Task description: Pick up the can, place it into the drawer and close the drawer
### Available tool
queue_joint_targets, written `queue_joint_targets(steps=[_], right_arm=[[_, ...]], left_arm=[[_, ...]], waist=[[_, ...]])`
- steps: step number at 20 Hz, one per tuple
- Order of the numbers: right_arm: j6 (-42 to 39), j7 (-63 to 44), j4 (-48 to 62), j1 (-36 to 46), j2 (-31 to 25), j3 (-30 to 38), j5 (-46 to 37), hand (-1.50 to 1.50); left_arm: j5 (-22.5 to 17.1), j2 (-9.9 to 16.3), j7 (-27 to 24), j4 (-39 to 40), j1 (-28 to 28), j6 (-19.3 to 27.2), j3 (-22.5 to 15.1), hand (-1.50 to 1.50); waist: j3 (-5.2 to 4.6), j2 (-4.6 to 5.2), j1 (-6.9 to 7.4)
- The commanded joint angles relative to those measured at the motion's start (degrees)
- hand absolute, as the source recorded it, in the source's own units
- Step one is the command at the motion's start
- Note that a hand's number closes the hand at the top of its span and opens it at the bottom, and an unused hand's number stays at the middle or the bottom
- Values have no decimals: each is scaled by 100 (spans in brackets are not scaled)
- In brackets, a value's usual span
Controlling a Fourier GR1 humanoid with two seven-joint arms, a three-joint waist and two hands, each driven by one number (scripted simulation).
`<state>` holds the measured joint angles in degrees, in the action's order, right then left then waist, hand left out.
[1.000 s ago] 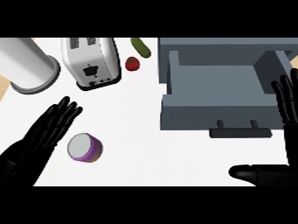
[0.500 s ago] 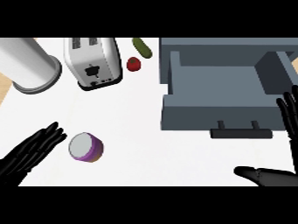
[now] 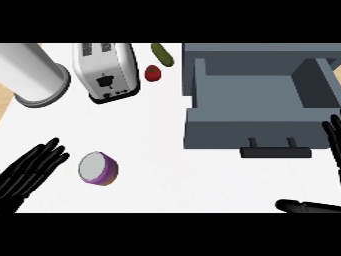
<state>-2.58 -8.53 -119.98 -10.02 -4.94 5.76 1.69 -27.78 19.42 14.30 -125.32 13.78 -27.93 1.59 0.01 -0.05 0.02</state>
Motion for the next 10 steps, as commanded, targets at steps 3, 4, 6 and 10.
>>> queue_joint_targets(steps=[3, 4, 6, 10], right_arm=[[-208, 170, -26, -219, 5, 265, 240, -150], [-122, 91, -129, -280, 61, 132, 0, -150], [-372, 606, 72, -480, 71, 262, 170, -150], [-363, 236, -190, -448, 95, 216, 62, -150]], left_arm=[[394, -279, -240, 648, -247, -298, 243, -150], [263, -211, -134, 852, -370, -375, 276, -150], [515, -322, -357, 949, -287, -522, 301, -150], [625, -475, -45, 919, -377, -447, 190, -150]], waist=[[-2, 2, -13], [-2, 3, -17], [-1, 1, -14], [-1, 0, -8]])
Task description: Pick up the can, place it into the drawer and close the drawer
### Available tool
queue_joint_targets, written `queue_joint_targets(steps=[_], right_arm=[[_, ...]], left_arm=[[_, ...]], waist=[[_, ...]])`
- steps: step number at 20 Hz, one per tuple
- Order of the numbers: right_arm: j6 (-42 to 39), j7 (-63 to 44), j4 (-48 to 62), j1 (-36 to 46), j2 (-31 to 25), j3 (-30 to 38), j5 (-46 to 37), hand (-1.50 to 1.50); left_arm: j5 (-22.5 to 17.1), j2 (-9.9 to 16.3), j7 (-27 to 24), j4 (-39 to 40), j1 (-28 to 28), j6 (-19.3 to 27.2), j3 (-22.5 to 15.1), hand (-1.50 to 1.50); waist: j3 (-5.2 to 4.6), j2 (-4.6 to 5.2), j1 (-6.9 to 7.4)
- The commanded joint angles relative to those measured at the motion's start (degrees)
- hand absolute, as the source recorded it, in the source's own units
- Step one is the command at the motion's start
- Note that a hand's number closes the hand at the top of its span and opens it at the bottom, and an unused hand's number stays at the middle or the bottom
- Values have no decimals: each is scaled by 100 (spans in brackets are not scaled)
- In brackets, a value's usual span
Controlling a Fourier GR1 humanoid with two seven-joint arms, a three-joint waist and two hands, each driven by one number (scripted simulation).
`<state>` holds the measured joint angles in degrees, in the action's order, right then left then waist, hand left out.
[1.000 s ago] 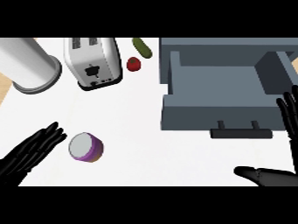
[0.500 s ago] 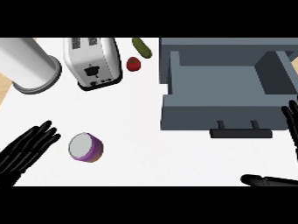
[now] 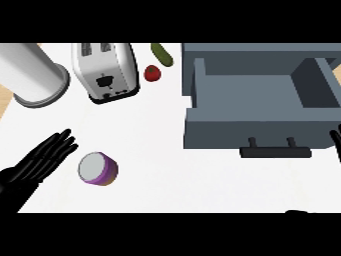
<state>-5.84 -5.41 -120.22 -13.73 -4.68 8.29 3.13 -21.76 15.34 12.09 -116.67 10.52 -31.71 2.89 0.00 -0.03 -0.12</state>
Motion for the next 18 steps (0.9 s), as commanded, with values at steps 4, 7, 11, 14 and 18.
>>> queue_joint_targets(steps=[4, 7, 11, 14, 18], right_arm=[[-221, 339, 383, 121, -76, 314, 98, -150], [-230, 393, 383, -52, 70, 212, -70, -150], [-284, 40, 1, 1, 42, 263, 66, -150], [-288, 381, 524, 167, 72, 320, -84, -150], [-457, 385, 474, 70, 40, 515, 147, -150]], left_arm=[[980, -447, -635, 707, -179, -171, -167, -150], [802, -396, -639, 890, -331, -263, 69, -150], [1177, -546, -971, 1204, -279, -269, 21, -150], [1867, -820, -1471, 1403, -127, -96, -249, -150], [1690, -532, -1598, 2068, -455, -307, 199, -150]], waist=[[0, 1, 6], [0, 0, 3], [-1, -1, 3], [-1, 1, 14], [0, 2, 3]])
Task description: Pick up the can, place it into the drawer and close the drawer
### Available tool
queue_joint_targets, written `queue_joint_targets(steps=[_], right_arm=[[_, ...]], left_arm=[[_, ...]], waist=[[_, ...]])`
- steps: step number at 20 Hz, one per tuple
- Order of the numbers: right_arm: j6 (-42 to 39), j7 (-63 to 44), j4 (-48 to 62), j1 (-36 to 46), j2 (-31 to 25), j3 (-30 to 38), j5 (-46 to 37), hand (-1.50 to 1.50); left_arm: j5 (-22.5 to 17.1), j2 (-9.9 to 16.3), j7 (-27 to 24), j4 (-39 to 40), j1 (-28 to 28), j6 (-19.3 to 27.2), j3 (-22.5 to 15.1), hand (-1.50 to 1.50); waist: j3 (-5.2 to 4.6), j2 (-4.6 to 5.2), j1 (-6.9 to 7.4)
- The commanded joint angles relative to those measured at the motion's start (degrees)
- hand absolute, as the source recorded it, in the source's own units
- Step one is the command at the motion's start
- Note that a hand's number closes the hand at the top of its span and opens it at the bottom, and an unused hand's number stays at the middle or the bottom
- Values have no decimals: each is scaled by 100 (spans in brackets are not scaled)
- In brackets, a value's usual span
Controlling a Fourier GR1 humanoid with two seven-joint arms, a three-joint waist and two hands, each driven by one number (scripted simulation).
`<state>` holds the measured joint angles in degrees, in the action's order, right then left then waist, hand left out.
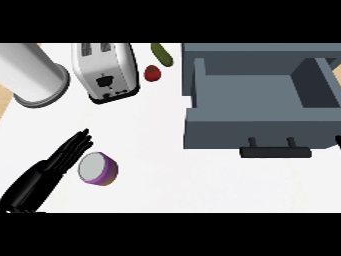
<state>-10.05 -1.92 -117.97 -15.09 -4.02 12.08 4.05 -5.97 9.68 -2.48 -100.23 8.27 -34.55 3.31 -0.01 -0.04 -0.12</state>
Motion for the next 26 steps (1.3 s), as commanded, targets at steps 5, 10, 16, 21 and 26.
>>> queue_joint_targets(steps=[5, 10, 16, 21, 26], right_arm=[[-17, -48, 367, 454, -89, 222, 54, -150], [282, -135, -181, 90, 385, -444, -564, -150], [-28, 97, 128, 178, 191, 55, -189, -150], [244, -218, 127, 620, 328, -258, -516, -150], [31, -286, -144, 307, 209, 78, -156, -150]], left_arm=[[391, 365, -1196, 1186, -178, -300, 526, -150], [750, 187, -1301, 1752, -604, -85, 364, -150], [1381, 282, -2423, 2850, -724, 59, 386, -150], [1429, 556, -2766, 3586, -1103, -49, 569, -150], [1625, 629, -3104, 4252, -1355, 74, 557, -150]], waist=[[0, 5, 13], [0, 2, -1], [-1, 4, -8], [-1, 7, 0], [0, 4, -10]])
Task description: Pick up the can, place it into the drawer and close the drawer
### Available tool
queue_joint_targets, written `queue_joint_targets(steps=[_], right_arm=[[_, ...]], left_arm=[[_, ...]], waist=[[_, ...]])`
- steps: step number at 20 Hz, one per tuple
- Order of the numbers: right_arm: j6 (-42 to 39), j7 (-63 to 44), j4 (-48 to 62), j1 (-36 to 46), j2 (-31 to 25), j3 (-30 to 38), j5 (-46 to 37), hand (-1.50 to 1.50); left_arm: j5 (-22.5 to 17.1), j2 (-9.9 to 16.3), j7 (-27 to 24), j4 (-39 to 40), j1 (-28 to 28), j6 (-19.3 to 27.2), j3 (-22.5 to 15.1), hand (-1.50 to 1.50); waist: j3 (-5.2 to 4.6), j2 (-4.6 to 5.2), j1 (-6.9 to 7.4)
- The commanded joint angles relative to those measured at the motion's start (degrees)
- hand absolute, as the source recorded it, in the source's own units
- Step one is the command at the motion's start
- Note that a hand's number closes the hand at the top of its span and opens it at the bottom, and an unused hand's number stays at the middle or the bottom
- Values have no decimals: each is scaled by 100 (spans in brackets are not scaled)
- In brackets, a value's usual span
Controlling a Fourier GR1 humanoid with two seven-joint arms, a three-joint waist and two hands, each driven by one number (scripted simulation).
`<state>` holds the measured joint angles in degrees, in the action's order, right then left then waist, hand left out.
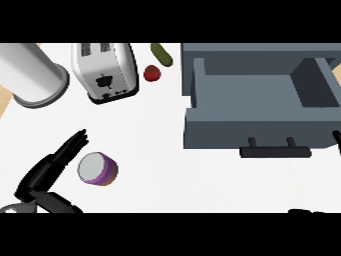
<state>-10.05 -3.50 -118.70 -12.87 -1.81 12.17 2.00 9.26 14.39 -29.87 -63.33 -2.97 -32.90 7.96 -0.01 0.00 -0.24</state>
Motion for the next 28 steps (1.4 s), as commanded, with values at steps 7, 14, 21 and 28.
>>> queue_joint_targets(steps=[7, 14, 21, 28], right_arm=[[-432, 430, -133, -583, -72, 353, 379, -150], [-492, 113, 103, -89, -340, 671, 700, -150], [-385, -31, -369, -359, -42, 344, 316, -150], [-325, -260, -857, -662, 116, 121, 199, -150]], left_arm=[[189, 145, -649, 1296, -420, 136, 76, -150], [313, 59, -1064, 1786, -618, 229, -117, -150], [342, -196, -877, 1810, -740, 526, -282, -150], [226, -225, -690, 2163, -1222, 467, -220, -150]], waist=[[0, -1, -26], [1, 0, -8], [2, -5, 0], [1, -4, -18]])
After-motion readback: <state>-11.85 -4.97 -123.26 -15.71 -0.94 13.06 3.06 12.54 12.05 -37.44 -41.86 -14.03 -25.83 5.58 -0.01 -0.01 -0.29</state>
